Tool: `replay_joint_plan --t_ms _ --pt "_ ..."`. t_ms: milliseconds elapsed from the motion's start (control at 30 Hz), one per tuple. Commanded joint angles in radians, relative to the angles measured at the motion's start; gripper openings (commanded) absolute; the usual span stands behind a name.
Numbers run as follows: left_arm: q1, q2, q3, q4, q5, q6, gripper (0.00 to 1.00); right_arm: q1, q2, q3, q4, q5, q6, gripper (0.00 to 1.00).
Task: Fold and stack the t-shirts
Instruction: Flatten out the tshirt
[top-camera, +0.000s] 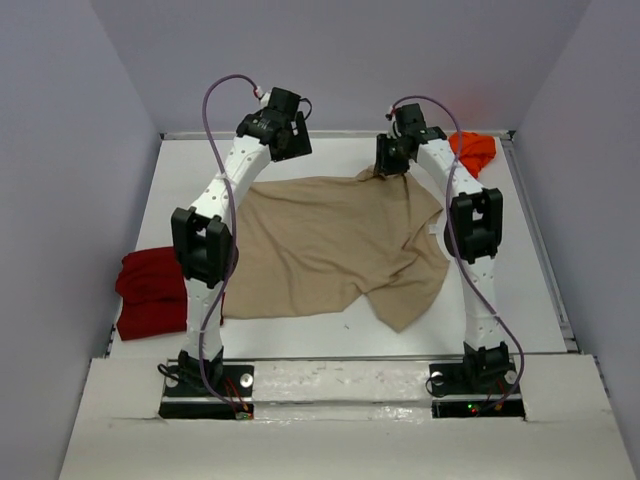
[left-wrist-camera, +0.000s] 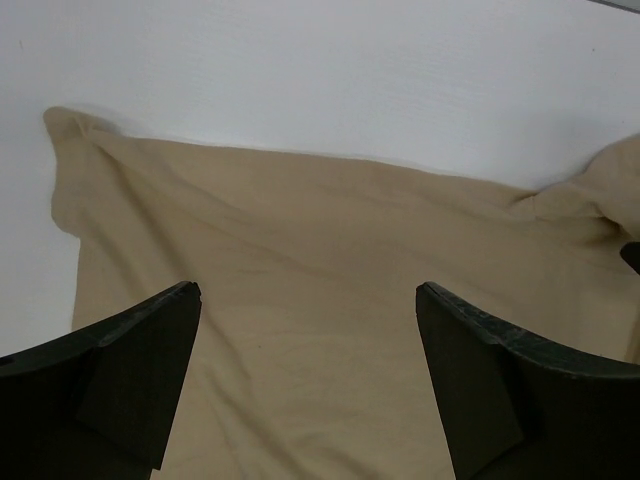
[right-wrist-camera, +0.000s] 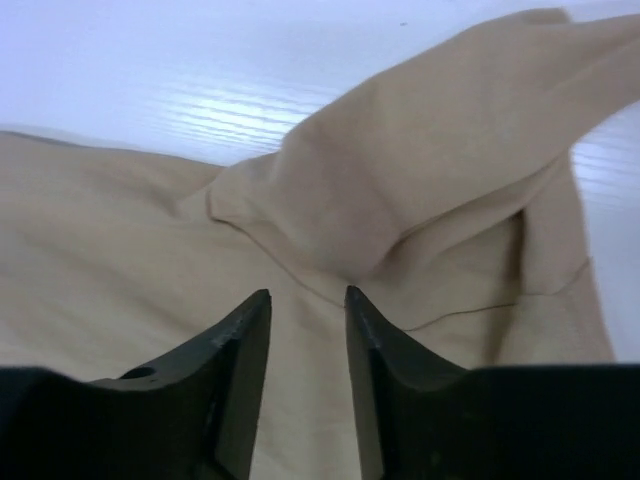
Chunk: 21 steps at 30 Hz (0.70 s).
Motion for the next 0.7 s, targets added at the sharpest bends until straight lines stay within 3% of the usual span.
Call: replay_joint_plan --t_ms 0,367,500,667 --pt "0.004 -0.04 -0.028 -0.007 -0.038 0.026 0.99 0.043 -0.026 0.072 -0.038 -0.089 -0.014 0.49" --pt "-0.002 -0.034 -0.016 -0.007 -0.008 0.038 0.99 0.043 -0.035 0.064 -0.065 -0.013 -0.031 0.54" --pt "-0.008 -0.034 -0.04 -0.014 -0.007 0.044 0.99 0.043 -0.035 0.038 -0.06 0.057 -0.014 0.5" --pt "-0.011 -0.055 -0.137 0.009 0.039 0.033 0.99 0.043 -0.009 0.034 -0.057 0.073 -0.017 0.37"
